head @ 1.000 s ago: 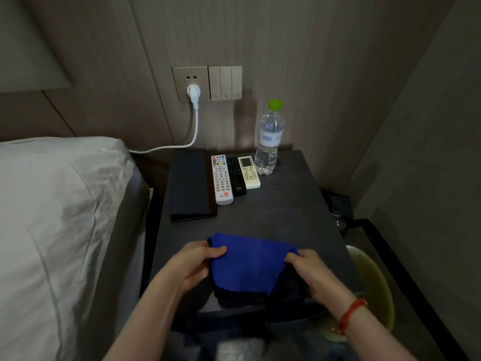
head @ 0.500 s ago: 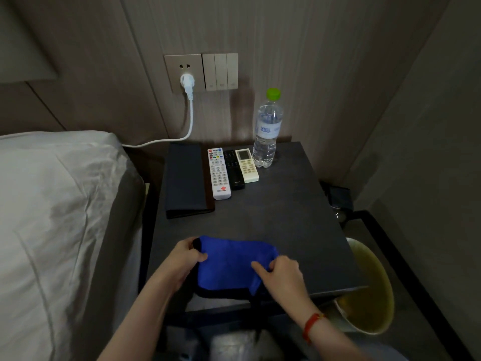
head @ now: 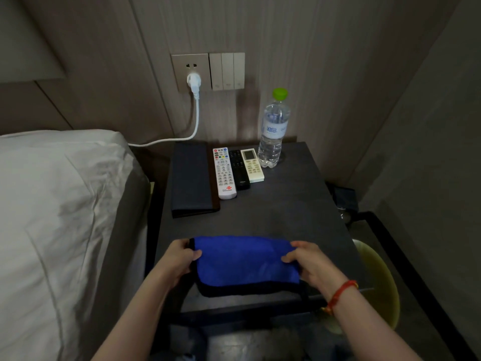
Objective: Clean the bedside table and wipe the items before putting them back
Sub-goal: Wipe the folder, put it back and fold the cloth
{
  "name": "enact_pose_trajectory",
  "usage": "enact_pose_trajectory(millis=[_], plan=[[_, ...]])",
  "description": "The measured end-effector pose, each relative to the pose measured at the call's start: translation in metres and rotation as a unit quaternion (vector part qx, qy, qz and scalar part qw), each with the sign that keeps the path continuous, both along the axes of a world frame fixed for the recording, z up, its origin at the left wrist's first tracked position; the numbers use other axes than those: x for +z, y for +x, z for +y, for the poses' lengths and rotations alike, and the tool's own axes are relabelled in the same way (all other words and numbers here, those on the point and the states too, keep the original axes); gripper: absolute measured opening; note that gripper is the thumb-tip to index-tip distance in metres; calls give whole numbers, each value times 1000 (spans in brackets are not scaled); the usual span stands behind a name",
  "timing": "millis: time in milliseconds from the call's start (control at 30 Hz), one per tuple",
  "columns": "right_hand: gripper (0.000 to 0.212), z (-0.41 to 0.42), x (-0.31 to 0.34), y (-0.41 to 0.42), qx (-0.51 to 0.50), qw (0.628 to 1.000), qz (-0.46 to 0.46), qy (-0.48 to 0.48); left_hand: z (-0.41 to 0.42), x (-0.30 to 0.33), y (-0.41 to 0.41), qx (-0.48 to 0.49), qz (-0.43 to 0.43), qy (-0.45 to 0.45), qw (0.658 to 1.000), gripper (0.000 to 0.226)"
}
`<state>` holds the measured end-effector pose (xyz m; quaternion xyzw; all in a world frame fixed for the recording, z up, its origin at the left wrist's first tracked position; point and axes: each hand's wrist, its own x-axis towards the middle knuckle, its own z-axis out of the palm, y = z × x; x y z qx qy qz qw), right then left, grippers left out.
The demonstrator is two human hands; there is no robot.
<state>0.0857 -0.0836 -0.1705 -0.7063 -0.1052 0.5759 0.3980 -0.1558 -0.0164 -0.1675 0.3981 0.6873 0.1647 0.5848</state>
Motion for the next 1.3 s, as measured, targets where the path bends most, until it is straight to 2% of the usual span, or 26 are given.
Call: enact_pose_trajectory(millis=[100, 233, 333, 433, 533, 633, 700, 767, 833, 900, 1100, 1200, 1300], plan=[[50, -2, 3, 8, -15, 998, 54, -12, 4, -3, -1, 1, 26, 11, 1000, 35], [27, -1, 5, 10, -26, 988, 153, -20, 4, -10, 4, -22, 83, 67, 994, 40], [21, -1, 10, 7, 4, 989, 148, -19, 2, -14, 7, -3, 122, 114, 986, 41], [17, 0, 16, 4, 38, 989, 143, -13, 0, -18, 8, 18, 125, 136, 983, 39], [19, 1, 15, 4, 47, 987, 157, 2, -3, -21, 5, 40, 101, 124, 986, 41], [34, 3, 9, 7, 18, 987, 160, 2, -4, -22, 3, 44, 78, 106, 990, 45], [40, 4, 2, 8, -14, 993, 115, 4, -4, -21, 1, 47, 80, 103, 990, 44], [40, 3, -5, 10, -32, 999, -11, 6, -4, -20, -1, 48, 97, 108, 988, 42], [39, 1, -10, 11, 7, 985, -173, 14, -2, -19, -1, 42, 118, 112, 986, 39], [36, -2, -14, 10, 65, 962, -265, 32, -1, -16, 1, 41, 125, 123, 984, 33], [29, -6, -12, 4, 134, 905, -401, 51, -4, 2, 21, 4, 139, 202, 969, 18], [26, -7, -10, 3, 164, 894, -408, 82, -13, 15, 43, -40, 102, 238, 965, 17], [18, -9, -13, 5, 192, 887, -409, 99, -22, 22, 74, -62, 57, 236, 968, 17]])
